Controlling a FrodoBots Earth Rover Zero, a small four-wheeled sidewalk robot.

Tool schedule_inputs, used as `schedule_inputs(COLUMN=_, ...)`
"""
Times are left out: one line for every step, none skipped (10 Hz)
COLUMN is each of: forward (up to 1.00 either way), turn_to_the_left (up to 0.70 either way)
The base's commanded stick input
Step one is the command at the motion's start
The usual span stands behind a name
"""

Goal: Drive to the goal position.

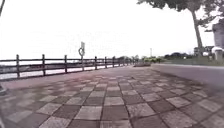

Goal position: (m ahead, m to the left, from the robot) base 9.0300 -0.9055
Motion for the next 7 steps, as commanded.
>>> schedule_inputs(forward=1.00, turn_to_the_left=-0.13)
schedule_inputs(forward=1.00, turn_to_the_left=-0.35)
schedule_inputs(forward=1.00, turn_to_the_left=-0.40)
schedule_inputs(forward=1.00, turn_to_the_left=-0.10)
schedule_inputs(forward=1.00, turn_to_the_left=0.00)
schedule_inputs(forward=1.00, turn_to_the_left=0.00)
schedule_inputs(forward=1.00, turn_to_the_left=0.00)
